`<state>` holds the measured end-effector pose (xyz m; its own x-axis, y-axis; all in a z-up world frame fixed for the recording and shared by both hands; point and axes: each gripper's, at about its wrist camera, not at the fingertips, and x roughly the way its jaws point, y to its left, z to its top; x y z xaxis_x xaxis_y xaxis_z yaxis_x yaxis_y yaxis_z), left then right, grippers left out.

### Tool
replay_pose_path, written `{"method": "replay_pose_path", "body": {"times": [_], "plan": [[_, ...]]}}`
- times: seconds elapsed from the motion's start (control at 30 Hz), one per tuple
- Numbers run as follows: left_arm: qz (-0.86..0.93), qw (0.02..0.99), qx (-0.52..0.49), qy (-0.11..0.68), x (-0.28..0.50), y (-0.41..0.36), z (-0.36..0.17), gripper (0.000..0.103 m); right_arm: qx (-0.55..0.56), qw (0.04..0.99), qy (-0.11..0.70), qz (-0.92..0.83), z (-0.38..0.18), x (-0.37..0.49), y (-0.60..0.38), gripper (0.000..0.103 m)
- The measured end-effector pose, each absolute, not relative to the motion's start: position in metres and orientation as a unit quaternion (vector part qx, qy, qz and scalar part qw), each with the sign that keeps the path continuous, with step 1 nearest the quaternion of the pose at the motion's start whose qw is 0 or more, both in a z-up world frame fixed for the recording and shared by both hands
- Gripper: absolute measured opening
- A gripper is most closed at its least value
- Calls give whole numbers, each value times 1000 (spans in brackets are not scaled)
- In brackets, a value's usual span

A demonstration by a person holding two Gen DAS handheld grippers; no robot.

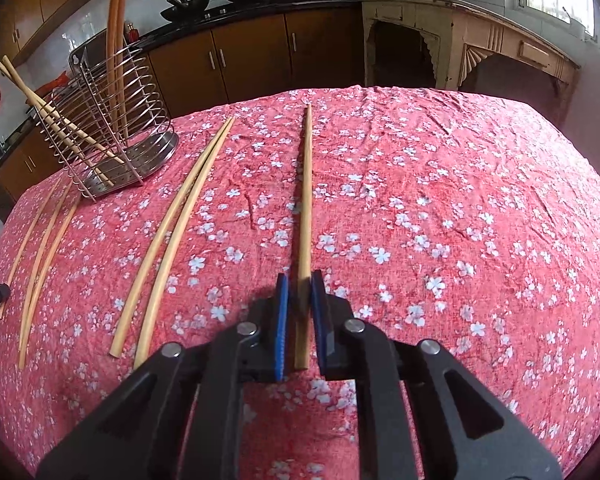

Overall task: Organize utensils
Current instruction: 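Close the right tool on a loose chopstick while the left tool grasps another, then lift both held chopsticks and carry them toward the wire holder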

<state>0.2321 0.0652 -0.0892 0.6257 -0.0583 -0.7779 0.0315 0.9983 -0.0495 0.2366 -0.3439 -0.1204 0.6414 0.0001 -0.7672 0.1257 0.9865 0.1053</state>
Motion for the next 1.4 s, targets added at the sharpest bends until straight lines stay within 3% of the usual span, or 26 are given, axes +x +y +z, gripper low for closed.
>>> {"method": "replay_pose_path", "body": {"times": [0.9, 0.97, 1.03, 1.4], "plan": [[-21, 901, 19, 433, 221, 54, -93, 25, 46, 902, 427, -39, -118, 217, -336, 13], [-16, 902, 20, 432, 220, 54, -93, 20, 47, 903, 426, -37, -118, 216, -336, 9], [-15, 902, 16, 432, 220, 55, -92, 8, 53, 903, 425, -35, -117, 216, -338, 8], [-35, 914, -1, 404, 193, 63, -77, 7, 46, 921, 385, -41, -84, 193, -342, 7]]}}
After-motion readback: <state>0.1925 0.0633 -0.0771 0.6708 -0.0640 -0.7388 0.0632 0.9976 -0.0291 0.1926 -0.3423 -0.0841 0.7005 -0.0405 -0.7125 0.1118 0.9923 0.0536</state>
